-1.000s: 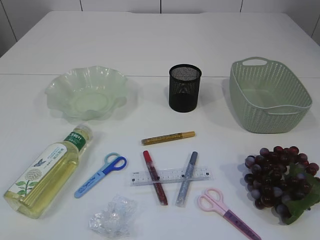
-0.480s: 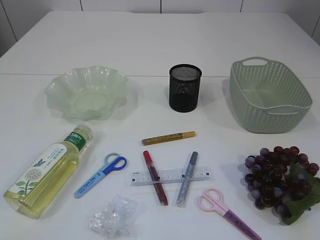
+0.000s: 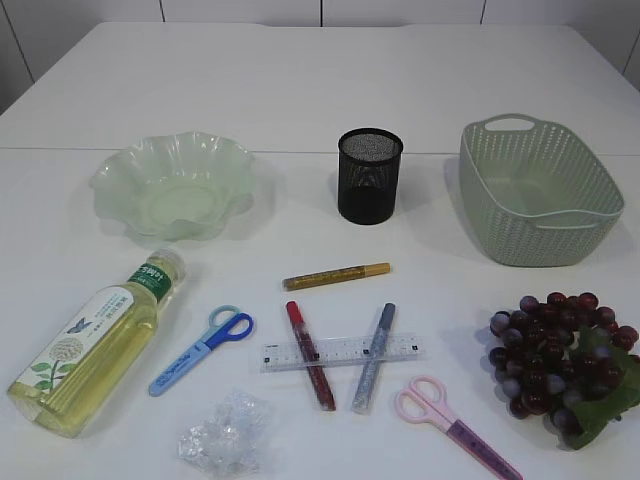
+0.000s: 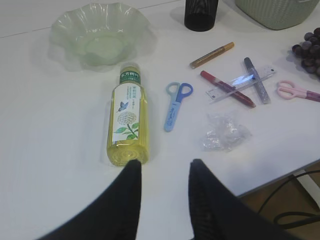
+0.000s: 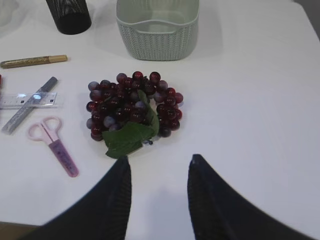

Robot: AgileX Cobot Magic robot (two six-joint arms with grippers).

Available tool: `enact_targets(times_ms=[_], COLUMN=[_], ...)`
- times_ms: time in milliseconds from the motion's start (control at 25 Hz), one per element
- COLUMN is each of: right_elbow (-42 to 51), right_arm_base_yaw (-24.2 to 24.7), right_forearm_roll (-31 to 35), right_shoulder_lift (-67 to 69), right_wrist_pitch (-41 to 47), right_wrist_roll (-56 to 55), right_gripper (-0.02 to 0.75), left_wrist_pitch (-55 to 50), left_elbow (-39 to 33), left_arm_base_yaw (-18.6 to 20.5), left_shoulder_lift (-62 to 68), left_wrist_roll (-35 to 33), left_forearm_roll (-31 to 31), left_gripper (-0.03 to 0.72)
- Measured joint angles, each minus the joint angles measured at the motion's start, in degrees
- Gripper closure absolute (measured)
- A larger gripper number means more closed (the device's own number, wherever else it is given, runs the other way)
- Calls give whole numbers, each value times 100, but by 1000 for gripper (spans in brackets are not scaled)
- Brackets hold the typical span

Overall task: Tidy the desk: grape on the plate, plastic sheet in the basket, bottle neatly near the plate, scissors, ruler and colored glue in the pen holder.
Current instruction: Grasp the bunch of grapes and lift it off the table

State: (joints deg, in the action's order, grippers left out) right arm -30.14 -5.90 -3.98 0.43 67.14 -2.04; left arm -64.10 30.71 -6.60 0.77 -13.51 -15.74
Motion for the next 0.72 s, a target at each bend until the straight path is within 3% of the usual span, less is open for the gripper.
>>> enact_targets(times_ms=[520,720], right_elbow=[-1598,-2137], right_arm_base_yaw=[0,0], right_forearm_roll=[226,533], right_shoulder_lift=[3375,4665], right_wrist_pitch=[105,105], right_wrist_roll=[-42,-214], right_gripper=[420,298], left_wrist_pitch=[9,21], left_elbow=[176,519], left_arm_base_yaw=[0,0], left_shoulder_lift=[1150,1511], left_wrist_roll=[93,93], left_forearm_roll=[-470,-494], left_gripper=[445,405])
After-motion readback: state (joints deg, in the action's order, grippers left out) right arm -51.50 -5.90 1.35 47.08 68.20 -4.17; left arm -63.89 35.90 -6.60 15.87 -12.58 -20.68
